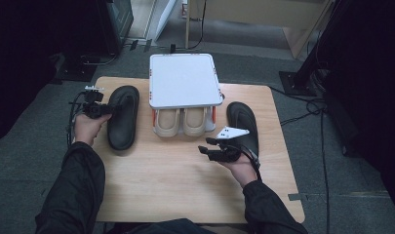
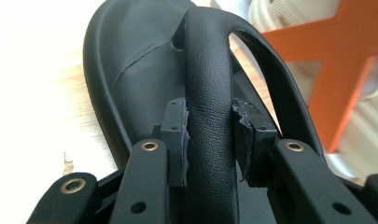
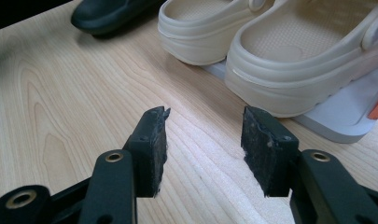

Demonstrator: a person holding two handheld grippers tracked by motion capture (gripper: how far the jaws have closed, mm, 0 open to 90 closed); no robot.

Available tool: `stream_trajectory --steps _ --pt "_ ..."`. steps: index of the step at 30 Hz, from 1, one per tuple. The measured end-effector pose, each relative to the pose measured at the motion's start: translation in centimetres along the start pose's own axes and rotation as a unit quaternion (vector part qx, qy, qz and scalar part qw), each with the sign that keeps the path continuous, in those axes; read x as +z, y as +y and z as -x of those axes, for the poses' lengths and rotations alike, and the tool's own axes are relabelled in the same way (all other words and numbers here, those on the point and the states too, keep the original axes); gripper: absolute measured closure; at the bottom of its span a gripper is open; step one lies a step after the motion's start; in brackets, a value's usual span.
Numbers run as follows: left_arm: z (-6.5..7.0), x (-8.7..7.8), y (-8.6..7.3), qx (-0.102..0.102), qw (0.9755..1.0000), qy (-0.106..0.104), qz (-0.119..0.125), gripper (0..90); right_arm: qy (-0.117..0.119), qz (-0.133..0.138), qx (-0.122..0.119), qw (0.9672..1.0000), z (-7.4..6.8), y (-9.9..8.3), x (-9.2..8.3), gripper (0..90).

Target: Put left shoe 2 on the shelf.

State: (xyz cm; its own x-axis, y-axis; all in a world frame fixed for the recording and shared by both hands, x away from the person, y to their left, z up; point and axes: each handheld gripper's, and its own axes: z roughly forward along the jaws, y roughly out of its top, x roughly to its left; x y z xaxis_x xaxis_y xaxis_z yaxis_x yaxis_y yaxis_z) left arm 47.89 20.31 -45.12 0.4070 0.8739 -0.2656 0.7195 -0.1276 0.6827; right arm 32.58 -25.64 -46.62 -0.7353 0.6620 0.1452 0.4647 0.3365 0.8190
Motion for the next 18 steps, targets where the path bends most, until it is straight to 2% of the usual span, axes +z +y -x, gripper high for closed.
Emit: stream_trajectory --steps 3,8,12,14,18 --pt "0.3 -1.0 0.3 -0.001 1.0 -0.003 0.005 68.3 0.001 -0.001 0.003 1.0 0.2 0.0 0.1 51.0" --pt "0.6 -2.4 0.7 -0.015 0.9998 -0.004 0.014 68.2 0.003 0.001 0.001 1.0 0.1 0.1 0.2 51.0" --pt "1.0 -2.9 1.2 -0.016 0.9995 -0.001 0.026 68.3 0.003 0.001 -0.002 1.0 0.1 0.2 0.3 50.9" --pt "1.1 -3.0 1.6 -0.019 0.9996 -0.004 0.021 68.2 0.004 0.003 0.001 1.0 0.1 0.2 0.3 50.9" --pt "1.7 -3.2 2.6 -0.002 0.9998 0.011 0.017 68.3 0.005 0.004 0.001 1.0 0.1 0.3 0.3 50.9"
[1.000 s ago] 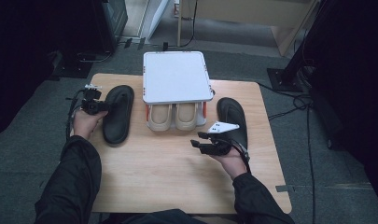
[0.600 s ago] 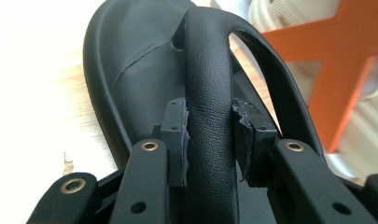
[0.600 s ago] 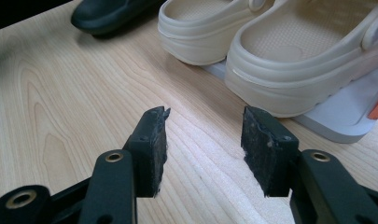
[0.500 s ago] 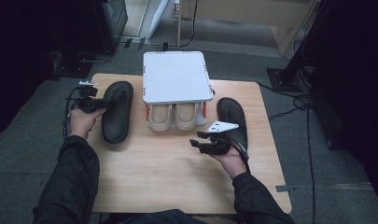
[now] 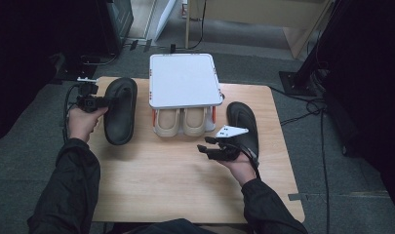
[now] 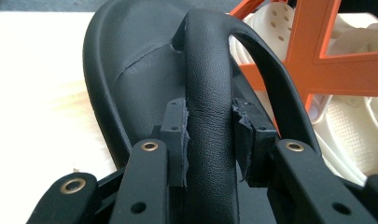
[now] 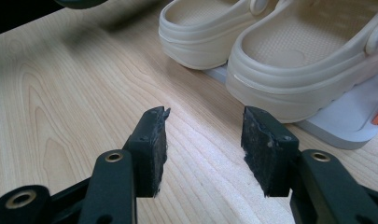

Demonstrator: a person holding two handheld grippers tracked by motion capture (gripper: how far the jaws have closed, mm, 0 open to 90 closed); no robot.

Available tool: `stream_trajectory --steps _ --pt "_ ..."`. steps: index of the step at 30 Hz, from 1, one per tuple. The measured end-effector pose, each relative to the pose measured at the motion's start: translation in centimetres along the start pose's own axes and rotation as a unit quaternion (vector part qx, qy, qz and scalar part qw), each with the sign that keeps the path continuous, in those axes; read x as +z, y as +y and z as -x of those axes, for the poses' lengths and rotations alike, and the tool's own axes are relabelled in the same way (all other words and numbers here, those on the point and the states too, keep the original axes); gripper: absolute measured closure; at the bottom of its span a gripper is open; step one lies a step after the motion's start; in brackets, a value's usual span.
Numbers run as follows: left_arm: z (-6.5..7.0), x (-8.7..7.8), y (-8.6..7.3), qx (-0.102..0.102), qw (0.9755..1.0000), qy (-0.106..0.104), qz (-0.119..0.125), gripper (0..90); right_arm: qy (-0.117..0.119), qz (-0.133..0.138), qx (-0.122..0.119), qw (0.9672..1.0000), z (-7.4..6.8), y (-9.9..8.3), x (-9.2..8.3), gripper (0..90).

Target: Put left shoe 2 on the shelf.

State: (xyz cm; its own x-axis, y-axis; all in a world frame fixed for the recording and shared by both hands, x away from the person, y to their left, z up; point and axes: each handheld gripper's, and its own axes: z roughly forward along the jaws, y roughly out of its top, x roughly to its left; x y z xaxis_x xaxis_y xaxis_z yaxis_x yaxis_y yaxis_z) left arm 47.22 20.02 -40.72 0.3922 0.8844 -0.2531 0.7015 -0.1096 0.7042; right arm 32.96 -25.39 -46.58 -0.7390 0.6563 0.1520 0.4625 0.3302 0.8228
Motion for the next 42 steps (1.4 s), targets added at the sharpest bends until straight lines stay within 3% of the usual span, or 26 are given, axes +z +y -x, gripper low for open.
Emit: stream_trajectory --steps 8,25,29,37,42 --pt "0.8 -0.8 2.7 -0.004 0.9998 -0.015 -0.011 68.1 0.002 -0.002 -0.006 1.0 -0.1 0.1 0.1 50.9" --pt "3.7 -3.1 8.8 0.012 0.9999 -0.011 0.002 67.9 0.003 -0.006 -0.006 1.0 -0.3 0.1 0.3 50.8" --pt "4.4 -3.3 10.1 0.008 0.9997 -0.019 0.011 67.9 0.003 -0.007 -0.007 0.9999 -0.3 0.1 0.3 50.8" --pt "7.3 -2.8 12.3 0.026 0.9995 -0.016 0.007 67.9 0.003 -0.007 -0.009 0.9999 -0.4 0.1 0.3 50.8" --pt "9.0 -1.9 13.4 0.027 0.9995 -0.018 0.004 67.9 0.004 -0.006 -0.012 0.9999 -0.4 0.1 0.2 50.9"
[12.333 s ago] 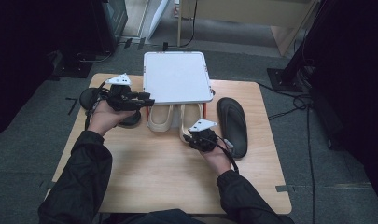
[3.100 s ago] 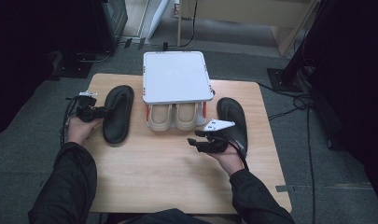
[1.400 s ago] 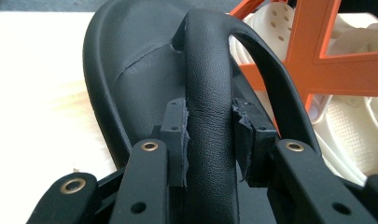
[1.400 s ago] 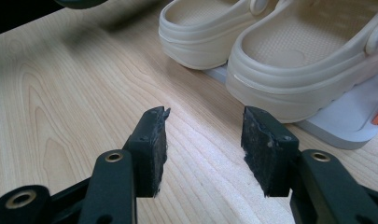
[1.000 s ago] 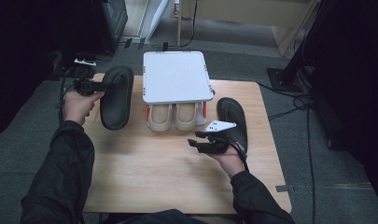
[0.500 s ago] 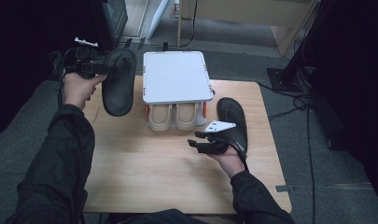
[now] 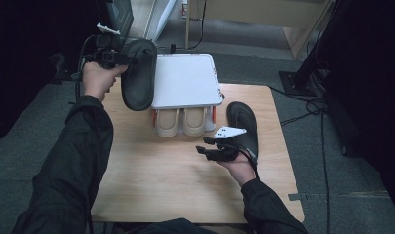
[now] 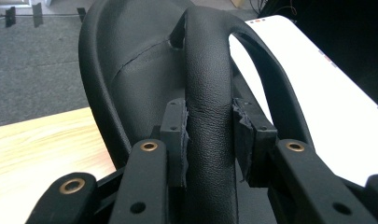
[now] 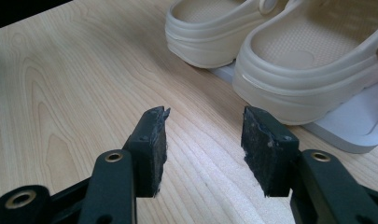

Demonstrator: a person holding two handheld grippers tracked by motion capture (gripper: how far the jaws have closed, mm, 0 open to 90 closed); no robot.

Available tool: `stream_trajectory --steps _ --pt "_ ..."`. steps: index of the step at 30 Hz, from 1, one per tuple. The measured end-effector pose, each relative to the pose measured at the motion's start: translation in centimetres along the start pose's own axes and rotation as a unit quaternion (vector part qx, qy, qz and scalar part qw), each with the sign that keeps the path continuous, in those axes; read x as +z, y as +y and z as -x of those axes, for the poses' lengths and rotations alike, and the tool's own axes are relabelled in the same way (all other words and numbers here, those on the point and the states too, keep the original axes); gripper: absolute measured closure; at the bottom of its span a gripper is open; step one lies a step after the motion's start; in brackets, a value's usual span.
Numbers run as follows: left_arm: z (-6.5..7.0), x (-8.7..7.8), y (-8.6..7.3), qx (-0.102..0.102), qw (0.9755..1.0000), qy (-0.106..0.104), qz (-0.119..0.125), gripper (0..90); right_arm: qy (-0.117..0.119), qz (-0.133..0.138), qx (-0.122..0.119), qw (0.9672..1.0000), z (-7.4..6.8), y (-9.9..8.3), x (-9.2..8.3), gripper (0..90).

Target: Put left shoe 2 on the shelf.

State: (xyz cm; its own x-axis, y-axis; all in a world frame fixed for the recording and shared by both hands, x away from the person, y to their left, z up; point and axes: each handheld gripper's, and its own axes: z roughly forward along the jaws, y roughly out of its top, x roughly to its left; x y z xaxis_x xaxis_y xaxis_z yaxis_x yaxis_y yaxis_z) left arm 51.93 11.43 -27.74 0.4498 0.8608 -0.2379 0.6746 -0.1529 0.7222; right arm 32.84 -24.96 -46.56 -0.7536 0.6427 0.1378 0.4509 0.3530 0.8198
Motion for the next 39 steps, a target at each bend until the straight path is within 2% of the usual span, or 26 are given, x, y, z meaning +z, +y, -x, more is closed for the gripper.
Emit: stream_trajectory --steps 5,13,18,25,32,35,37,39 --pt "1.5 1.1 0.7 0.004 1.0 -0.005 -0.002 67.9 0.001 0.001 0.0 1.0 -0.1 0.0 -0.1 50.8" --pt "2.8 3.1 1.2 -0.01 0.9998 -0.012 -0.009 67.9 0.003 0.001 -0.005 1.0 -0.2 0.0 -0.2 50.8" --pt "3.9 4.3 1.5 -0.008 0.9998 -0.015 -0.013 67.9 0.003 0.001 -0.006 1.0 -0.2 0.0 -0.2 50.8" --pt "5.0 5.7 1.5 -0.016 0.9996 -0.021 -0.011 67.9 0.002 0.004 -0.006 1.0 -0.1 0.0 -0.3 50.8" --pt "4.6 7.1 0.8 -0.025 0.9992 -0.019 -0.024 67.6 0.002 0.003 -0.007 1.0 -0.1 0.0 -0.3 50.8" --pt "4.2 7.3 0.5 -0.033 0.9989 -0.027 -0.019 67.3 0.002 0.002 -0.007 1.0 -0.1 0.1 -0.4 50.8" --pt "4.1 7.4 0.4 -0.027 0.9992 -0.021 -0.02 66.7 0.002 0.001 -0.007 1.0 -0.1 0.1 -0.3 50.8" --pt "4.0 7.2 0.4 -0.024 0.9993 -0.025 -0.017 64.8 0.002 0.001 -0.008 1.0 -0.1 0.1 -0.3 50.9"
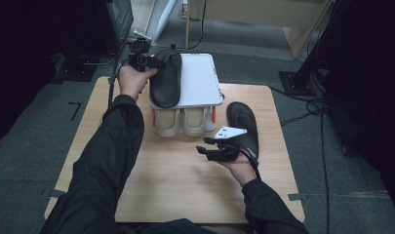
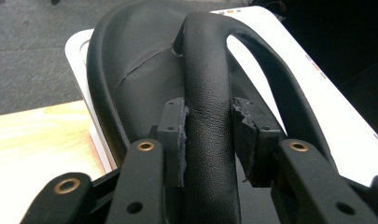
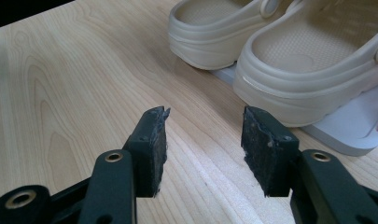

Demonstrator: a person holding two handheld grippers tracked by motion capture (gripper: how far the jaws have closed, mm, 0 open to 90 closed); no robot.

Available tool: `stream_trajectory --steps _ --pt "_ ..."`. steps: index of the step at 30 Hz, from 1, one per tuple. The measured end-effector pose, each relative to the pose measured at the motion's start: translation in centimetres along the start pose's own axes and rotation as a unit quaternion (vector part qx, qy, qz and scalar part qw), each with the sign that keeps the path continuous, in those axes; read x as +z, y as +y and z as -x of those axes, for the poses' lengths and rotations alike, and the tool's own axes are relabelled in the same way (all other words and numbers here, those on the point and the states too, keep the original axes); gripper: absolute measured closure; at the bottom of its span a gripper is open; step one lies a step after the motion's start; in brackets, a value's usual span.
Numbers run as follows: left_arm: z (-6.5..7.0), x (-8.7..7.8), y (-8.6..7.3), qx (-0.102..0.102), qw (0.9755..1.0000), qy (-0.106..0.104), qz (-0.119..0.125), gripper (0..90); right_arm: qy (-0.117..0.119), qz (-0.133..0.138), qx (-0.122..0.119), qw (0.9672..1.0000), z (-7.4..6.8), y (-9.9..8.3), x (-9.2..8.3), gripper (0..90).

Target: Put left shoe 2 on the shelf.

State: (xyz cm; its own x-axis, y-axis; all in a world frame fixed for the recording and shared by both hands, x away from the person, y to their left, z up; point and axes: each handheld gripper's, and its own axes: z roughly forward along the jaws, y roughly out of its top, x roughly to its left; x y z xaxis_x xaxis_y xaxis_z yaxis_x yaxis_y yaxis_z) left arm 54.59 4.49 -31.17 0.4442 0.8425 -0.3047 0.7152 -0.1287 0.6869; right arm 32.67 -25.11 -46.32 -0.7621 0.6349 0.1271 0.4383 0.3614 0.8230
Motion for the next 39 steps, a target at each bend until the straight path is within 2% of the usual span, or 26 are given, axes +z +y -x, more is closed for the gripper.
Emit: stream_trajectory --steps 4,10,13,16,23,31,39 --pt "0.0 -0.7 0.0 0.015 0.9999 0.008 0.002 58.0 0.0 0.001 0.0 1.0 0.0 0.0 0.0 50.8" --pt "-0.6 -2.6 -0.4 0.033 0.9993 0.013 0.008 56.5 0.0 -0.001 0.0 1.0 -0.1 0.0 0.0 50.8" --pt "-1.0 -3.8 -1.1 0.051 0.9982 0.029 0.013 55.8 -0.002 0.001 -0.001 1.0 -0.1 0.0 0.0 50.8" --pt "-1.7 -4.3 -1.8 0.054 0.9975 0.044 0.012 55.9 -0.002 0.001 -0.001 1.0 0.0 0.0 0.0 50.8" --pt "-3.4 -3.4 -3.6 0.036 0.9981 0.049 -0.002 55.8 -0.006 0.011 0.003 0.9999 0.2 0.2 -0.5 50.8" --pt "-3.2 -2.4 -4.3 0.03 0.9987 0.042 0.0 56.4 -0.02 0.025 0.017 0.9994 1.0 0.2 -1.8 50.8" --pt "-3.0 -2.3 -4.3 0.037 0.9986 0.039 -0.001 52.7 -0.033 0.035 0.026 0.9985 1.8 0.0 -2.6 50.7"
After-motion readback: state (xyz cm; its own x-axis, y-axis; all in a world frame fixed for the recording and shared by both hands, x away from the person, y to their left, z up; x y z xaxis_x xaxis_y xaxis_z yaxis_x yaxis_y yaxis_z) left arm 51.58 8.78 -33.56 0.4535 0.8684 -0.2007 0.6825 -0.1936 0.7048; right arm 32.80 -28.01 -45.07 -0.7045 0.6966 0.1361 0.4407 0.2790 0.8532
